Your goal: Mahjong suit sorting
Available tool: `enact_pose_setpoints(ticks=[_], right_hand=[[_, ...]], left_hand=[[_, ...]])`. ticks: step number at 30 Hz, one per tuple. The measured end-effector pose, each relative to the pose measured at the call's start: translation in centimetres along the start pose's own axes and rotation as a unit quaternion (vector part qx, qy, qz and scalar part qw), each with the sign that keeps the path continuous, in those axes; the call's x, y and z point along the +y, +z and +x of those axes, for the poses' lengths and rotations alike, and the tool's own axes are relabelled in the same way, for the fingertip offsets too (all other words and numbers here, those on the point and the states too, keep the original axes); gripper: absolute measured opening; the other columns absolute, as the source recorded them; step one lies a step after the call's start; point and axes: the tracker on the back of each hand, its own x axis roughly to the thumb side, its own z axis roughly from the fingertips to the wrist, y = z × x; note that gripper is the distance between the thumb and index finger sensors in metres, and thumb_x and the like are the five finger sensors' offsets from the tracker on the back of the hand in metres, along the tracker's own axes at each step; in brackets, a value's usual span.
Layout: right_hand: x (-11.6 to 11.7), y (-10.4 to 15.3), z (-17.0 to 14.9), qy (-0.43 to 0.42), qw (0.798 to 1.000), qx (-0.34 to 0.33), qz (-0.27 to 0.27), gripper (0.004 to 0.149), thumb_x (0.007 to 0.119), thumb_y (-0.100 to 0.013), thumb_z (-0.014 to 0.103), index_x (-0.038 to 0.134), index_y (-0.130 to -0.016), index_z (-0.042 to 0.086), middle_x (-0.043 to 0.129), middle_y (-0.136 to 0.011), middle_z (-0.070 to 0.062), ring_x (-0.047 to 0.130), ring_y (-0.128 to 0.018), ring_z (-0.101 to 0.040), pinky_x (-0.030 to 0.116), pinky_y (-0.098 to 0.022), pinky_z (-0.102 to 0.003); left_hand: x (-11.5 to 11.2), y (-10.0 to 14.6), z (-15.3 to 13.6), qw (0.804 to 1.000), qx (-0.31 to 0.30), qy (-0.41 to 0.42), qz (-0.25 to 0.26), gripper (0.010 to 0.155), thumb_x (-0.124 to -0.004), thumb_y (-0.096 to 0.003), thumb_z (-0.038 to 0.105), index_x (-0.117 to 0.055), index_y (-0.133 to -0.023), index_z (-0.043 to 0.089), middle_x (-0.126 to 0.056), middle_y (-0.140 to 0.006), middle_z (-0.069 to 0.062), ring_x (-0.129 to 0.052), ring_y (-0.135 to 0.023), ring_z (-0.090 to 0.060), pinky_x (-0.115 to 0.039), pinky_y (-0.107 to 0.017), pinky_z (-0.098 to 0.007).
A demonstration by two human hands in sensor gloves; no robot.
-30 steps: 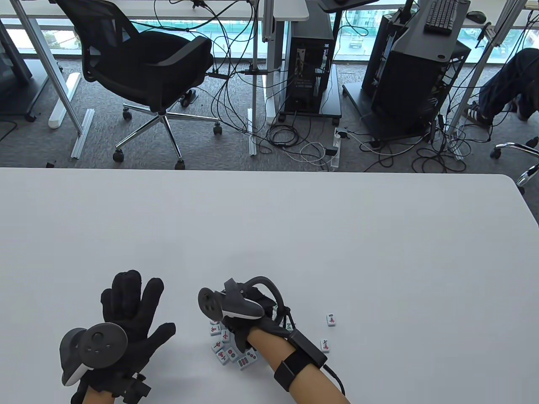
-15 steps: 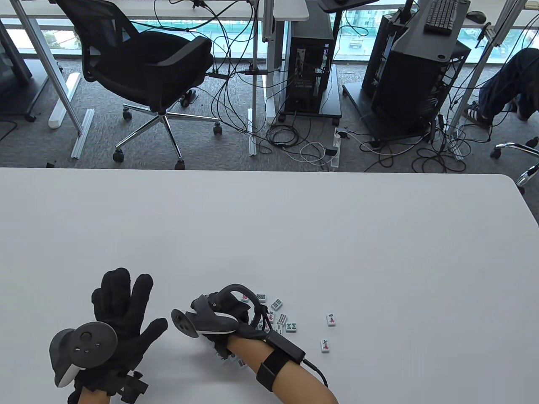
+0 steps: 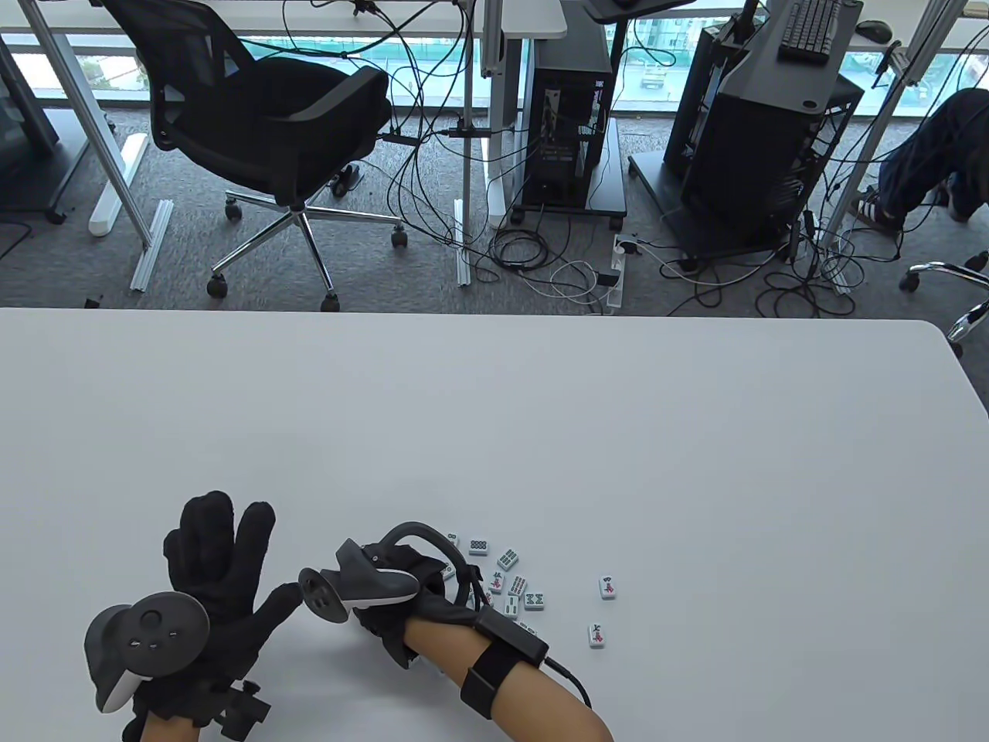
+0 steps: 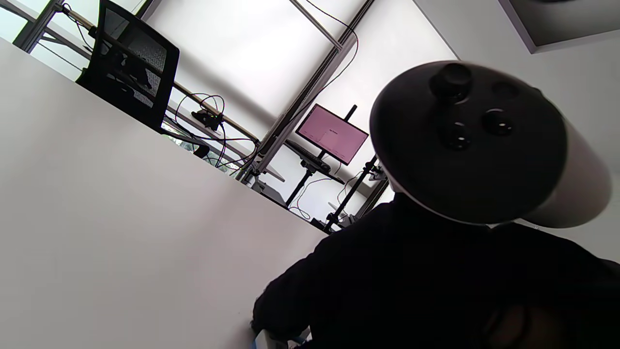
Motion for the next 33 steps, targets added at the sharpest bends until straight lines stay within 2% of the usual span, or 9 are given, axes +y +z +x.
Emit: enact_pose_setpoints(ticks=[3,7,9,13,17,20,23,28,33], right_hand=[[-0.2,0.0,-0.4,-0.04,0.999,-0.007,-0.006,0.056,0.091,-0.037,0.037,0.084,-0.081,0.003,0.097,-0.033,-0.002,0.085,-0.005,-0.009,0.078,-0.002,-0.024],[-1.6,1.2,-3.0,-0.086,0.995,0.008,-0.054,0.057,0.091,-0.037,0.037,0.084,-0.082,0.004,0.097,-0.035,-0.002,0.086,-0.006,-0.009,0.079,-0.003,-0.024],[-2.5,2.2,-5.4,-0.102,0.992,0.02,-0.064,0.057,0.092,-0.036,0.037,0.083,-0.083,0.005,0.097,-0.037,-0.002,0.087,-0.008,-0.01,0.079,-0.004,-0.024],[-3.5,5.0,-11.1,-0.137,0.986,0.076,-0.048,0.058,0.092,-0.037,0.034,0.081,-0.085,0.003,0.097,-0.042,-0.006,0.089,-0.012,-0.012,0.081,-0.008,-0.026],[-3.5,8.5,-16.9,-0.108,0.983,0.139,-0.046,0.058,0.092,-0.038,0.033,0.08,-0.087,0.003,0.097,-0.044,-0.006,0.09,-0.014,-0.013,0.081,-0.009,-0.027],[-2.0,10.6,-19.9,-0.06,0.983,0.171,-0.028,0.058,0.092,-0.037,0.034,0.08,-0.087,0.006,0.097,-0.045,-0.005,0.09,-0.015,-0.012,0.082,-0.01,-0.026],[1.0,12.4,-21.8,-0.069,0.979,0.192,0.004,0.058,0.091,-0.038,0.034,0.08,-0.088,0.008,0.097,-0.046,-0.005,0.09,-0.016,-0.012,0.082,-0.011,-0.026],[4.9,14.2,-23.0,-0.067,0.975,0.21,0.038,0.057,0.09,-0.038,0.033,0.08,-0.088,0.008,0.097,-0.048,-0.005,0.091,-0.017,-0.013,0.083,-0.012,-0.026],[6.3,14.8,-22.9,-0.074,0.972,0.218,0.056,0.055,0.09,-0.039,0.033,0.08,-0.087,0.009,0.097,-0.049,-0.005,0.091,-0.018,-0.013,0.083,-0.012,-0.027]], left_hand=[[-0.2,0.0,0.2,1.0,-0.003,-0.005,-0.005,0.083,-0.055,-0.0447,0.077,-0.008,-0.108,0.049,0.019,-0.108,0.018,0.02,-0.107,-0.016,0.008,-0.073,-0.055],[-0.1,0.0,0.2,1.0,-0.006,-0.002,-0.002,0.083,-0.055,-0.0447,0.077,-0.008,-0.108,0.049,0.02,-0.108,0.018,0.02,-0.107,-0.016,0.008,-0.073,-0.055],[0.0,0.0,0.2,1.0,-0.007,0.0,-0.001,0.083,-0.055,-0.0447,0.077,-0.008,-0.108,0.049,0.02,-0.108,0.018,0.02,-0.107,-0.016,0.008,-0.073,-0.055],[-0.1,0.0,0.3,1.0,-0.009,-0.002,-0.004,0.083,-0.055,-0.0447,0.077,-0.008,-0.108,0.048,0.02,-0.108,0.018,0.02,-0.107,-0.016,0.008,-0.073,-0.055],[-0.3,0.0,0.4,1.0,-0.01,-0.005,-0.008,0.083,-0.055,-0.0447,0.077,-0.008,-0.108,0.048,0.02,-0.108,0.018,0.02,-0.107,-0.016,0.008,-0.073,-0.055],[-0.4,-0.1,0.4,1.0,-0.008,-0.009,-0.012,0.083,-0.055,-0.0447,0.077,-0.009,-0.108,0.049,0.019,-0.108,0.018,0.02,-0.107,-0.016,0.008,-0.073,-0.055],[-0.5,-0.1,0.4,1.0,-0.01,-0.009,-0.015,0.083,-0.055,-0.0446,0.077,-0.009,-0.108,0.049,0.019,-0.108,0.018,0.02,-0.107,-0.016,0.008,-0.073,-0.055],[-0.6,-0.1,0.5,1.0,-0.012,-0.011,-0.016,0.083,-0.055,-0.0447,0.077,-0.009,-0.108,0.049,0.019,-0.108,0.018,0.02,-0.107,-0.016,0.008,-0.073,-0.055],[-0.7,-0.1,0.5,1.0,-0.011,-0.013,-0.018,0.083,-0.055,-0.0446,0.077,-0.009,-0.108,0.049,0.019,-0.108,0.018,0.02,-0.107,-0.016,0.008,-0.073,-0.055]])
